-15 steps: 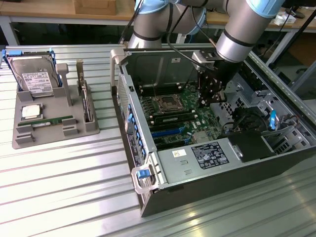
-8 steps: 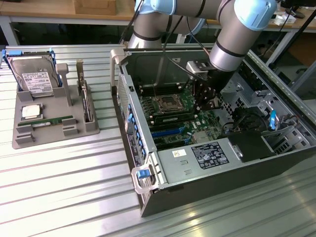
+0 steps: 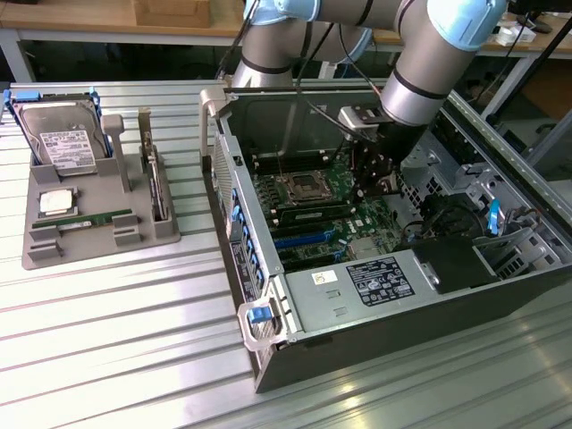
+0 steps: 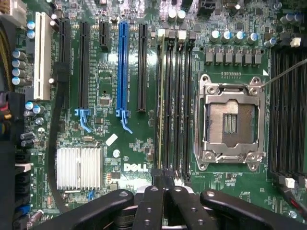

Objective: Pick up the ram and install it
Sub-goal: 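Press down the ram until it locks into place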

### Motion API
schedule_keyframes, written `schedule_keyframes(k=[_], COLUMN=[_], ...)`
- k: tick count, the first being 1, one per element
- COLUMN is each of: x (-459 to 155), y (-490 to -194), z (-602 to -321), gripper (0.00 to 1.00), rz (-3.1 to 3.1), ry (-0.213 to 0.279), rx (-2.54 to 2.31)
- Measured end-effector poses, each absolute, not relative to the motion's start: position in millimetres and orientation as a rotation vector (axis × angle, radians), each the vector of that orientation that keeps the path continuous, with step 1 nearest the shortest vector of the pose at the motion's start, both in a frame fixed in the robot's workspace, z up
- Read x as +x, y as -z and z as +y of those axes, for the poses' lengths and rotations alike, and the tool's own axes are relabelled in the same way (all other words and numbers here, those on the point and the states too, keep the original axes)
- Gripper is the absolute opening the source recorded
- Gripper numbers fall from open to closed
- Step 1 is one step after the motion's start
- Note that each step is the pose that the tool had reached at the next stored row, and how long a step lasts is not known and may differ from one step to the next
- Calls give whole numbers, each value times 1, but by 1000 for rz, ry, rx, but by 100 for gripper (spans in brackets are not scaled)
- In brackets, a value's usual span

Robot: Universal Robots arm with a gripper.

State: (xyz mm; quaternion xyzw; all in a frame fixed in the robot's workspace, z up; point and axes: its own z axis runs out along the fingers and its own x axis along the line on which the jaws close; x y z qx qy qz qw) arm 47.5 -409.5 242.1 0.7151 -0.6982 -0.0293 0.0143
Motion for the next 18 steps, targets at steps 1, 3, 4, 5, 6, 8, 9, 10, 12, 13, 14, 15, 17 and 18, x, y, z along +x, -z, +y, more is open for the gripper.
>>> schedule_keyframes(k=[1, 3, 4, 5, 6, 8, 9, 10, 12, 13, 14, 15, 17, 18], x=[40, 22, 11, 3, -12, -30, -39, -47, -65, -65, -65, -65, -65, -65], y=[-242, -242, -242, -242, -242, -242, -242, -242, -241, -241, -239, -238, -237, -236], z=[-409, -410, -410, -410, -410, -410, -410, -410, -410, -410, -410, -410, -410, -410], gripper=[10, 10, 10, 10, 10, 10, 10, 10, 10, 10, 10, 10, 10, 10], rz=[-2175, -2176, -2176, -2176, -2176, -2177, -2177, -2177, -2178, -2177, -2177, -2178, -2178, -2178], ry=[89, 87, 87, 86, 86, 85, 85, 85, 86, 87, 87, 87, 87, 87], rx=[2227, 2228, 2228, 2229, 2229, 2229, 2229, 2229, 2230, 2230, 2231, 2230, 2230, 2230])
